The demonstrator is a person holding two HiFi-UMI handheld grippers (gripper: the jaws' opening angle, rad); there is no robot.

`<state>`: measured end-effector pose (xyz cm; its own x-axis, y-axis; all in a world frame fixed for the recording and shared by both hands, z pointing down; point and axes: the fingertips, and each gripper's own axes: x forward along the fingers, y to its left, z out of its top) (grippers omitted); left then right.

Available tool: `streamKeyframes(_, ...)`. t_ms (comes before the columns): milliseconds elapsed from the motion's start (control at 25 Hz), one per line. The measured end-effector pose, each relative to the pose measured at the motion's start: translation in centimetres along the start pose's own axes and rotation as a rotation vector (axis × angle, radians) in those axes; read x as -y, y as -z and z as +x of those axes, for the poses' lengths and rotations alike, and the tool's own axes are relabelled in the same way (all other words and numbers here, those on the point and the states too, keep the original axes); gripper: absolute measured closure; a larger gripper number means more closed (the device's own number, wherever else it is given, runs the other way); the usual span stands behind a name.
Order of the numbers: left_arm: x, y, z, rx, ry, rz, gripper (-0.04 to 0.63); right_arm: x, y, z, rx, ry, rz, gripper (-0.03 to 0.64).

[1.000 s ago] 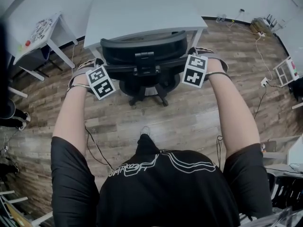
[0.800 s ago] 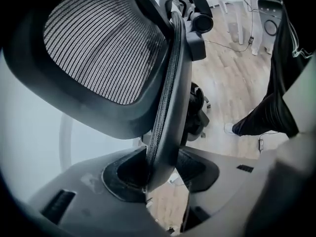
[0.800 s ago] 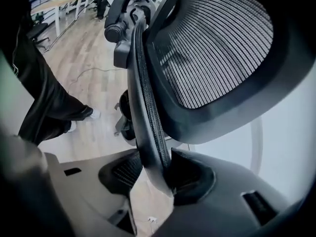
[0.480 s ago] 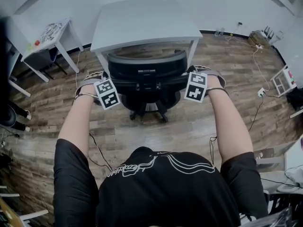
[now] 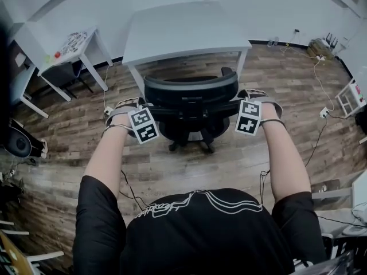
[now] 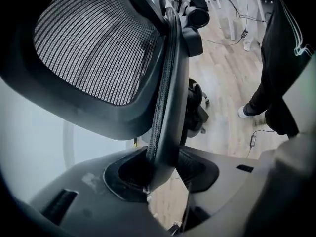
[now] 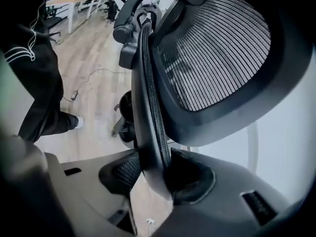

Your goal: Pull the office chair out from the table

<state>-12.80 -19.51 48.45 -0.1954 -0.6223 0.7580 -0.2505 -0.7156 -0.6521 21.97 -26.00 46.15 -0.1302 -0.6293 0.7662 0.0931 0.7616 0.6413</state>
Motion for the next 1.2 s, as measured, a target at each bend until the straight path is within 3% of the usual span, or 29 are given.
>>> streamKeyframes(280,3.0,0.1,-2.3,-0.003,0.021,0.006,0.431,-2.7,0.6,-1.9,-0.037,0.011,0.009,0.416)
streamKeyframes(480,9.3,1.3,-3.6,-0.007,-0.015,0.005,0.431,-9.3,0.4,-3.4,-0.029,0.069,0.015,0.416)
streamKeyframes(1200,9.3,2.2,-10.2,0.011,0.0,0.015,0.43,-9.5,0.0,-10.2,-0.015,0.114,0.034,0.414)
